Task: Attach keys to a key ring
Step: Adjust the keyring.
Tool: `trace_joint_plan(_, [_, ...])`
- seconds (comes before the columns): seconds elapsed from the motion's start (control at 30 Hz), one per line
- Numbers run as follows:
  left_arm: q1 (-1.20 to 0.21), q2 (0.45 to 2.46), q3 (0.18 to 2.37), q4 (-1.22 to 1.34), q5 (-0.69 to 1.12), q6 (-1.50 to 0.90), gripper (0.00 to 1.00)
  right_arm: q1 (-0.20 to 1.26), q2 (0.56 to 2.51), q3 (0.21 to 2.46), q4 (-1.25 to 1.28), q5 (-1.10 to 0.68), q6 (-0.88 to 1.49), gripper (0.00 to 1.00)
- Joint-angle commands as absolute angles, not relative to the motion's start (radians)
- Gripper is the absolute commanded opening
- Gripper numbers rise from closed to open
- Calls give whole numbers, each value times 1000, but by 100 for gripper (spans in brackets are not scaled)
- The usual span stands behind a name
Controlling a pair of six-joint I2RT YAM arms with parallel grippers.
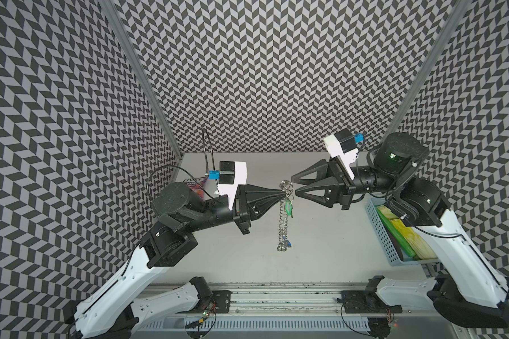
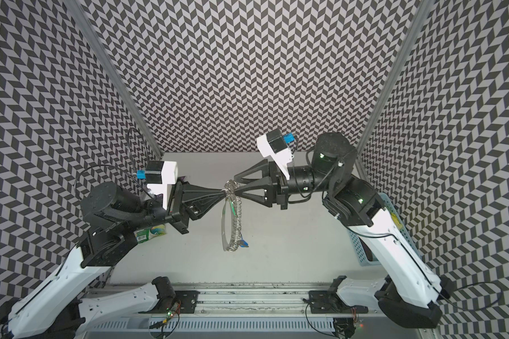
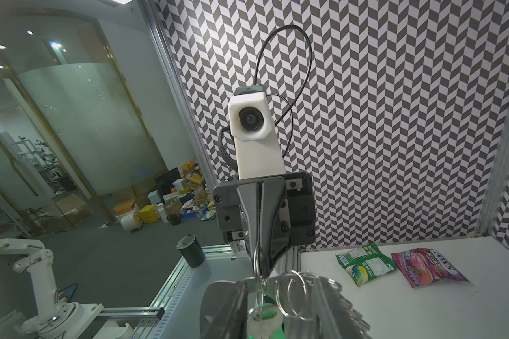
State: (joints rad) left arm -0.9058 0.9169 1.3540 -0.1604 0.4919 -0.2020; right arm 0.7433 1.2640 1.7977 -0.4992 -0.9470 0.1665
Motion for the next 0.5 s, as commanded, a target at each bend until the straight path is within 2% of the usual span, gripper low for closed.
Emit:
trace_joint_plan(0.0, [-910,909,1358,-104,487,-188,0,750,1270,1794,-446,-982,186,38])
trace_joint_plan(0.47, [-910,900,1345,-61,454,-178,0,771,1288,1791,-483,-966,169,40])
